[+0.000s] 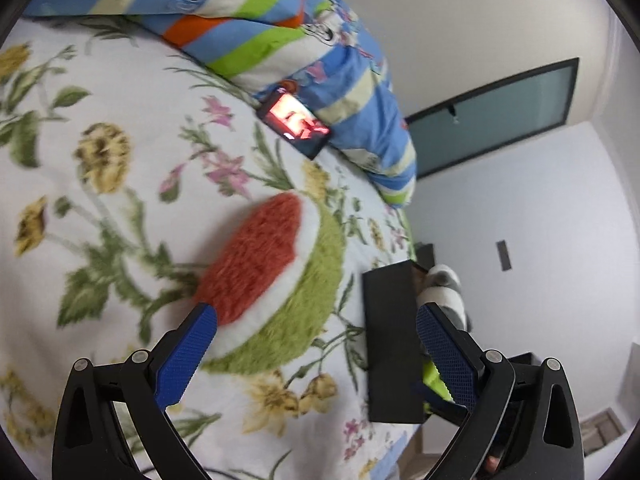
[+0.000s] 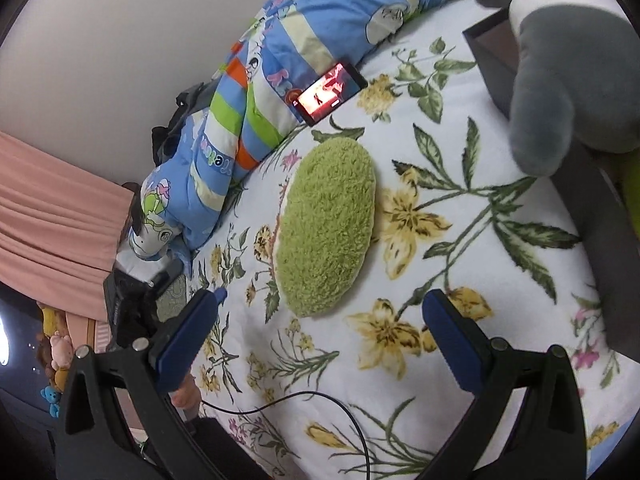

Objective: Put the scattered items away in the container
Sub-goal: 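Open both tools and move them to the watermelon-slice plush, then close the right tool on the watermelon plush while the left tool clamps it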

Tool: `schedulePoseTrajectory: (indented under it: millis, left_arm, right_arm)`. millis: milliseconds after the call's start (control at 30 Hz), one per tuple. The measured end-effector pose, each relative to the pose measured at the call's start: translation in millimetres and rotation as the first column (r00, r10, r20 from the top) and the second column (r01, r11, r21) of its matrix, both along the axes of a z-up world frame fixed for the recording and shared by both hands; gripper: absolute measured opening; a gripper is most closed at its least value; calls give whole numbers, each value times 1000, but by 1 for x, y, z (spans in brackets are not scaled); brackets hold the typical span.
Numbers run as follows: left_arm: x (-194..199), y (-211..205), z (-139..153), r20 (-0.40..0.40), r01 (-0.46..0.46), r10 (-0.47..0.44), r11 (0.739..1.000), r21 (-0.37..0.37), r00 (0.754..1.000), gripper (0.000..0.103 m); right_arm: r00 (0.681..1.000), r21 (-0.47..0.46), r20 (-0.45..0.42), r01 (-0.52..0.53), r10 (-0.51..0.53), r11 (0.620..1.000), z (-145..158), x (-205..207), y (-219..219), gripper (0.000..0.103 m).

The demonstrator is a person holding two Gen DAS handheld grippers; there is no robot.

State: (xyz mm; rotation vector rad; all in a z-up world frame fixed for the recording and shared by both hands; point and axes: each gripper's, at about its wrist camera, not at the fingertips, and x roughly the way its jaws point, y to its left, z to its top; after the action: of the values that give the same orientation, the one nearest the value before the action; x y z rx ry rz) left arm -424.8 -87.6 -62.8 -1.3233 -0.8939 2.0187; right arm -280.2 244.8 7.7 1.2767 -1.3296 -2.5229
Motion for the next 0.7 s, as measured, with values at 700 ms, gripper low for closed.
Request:
schedulePoseTrajectory:
  millis: [700]
  left_arm:
    - [-84,25,-89,65,147,-150,988,50,987,102]
  right_arm:
    - [991,-56,134,12,-5,998,-68,-110,-11,102]
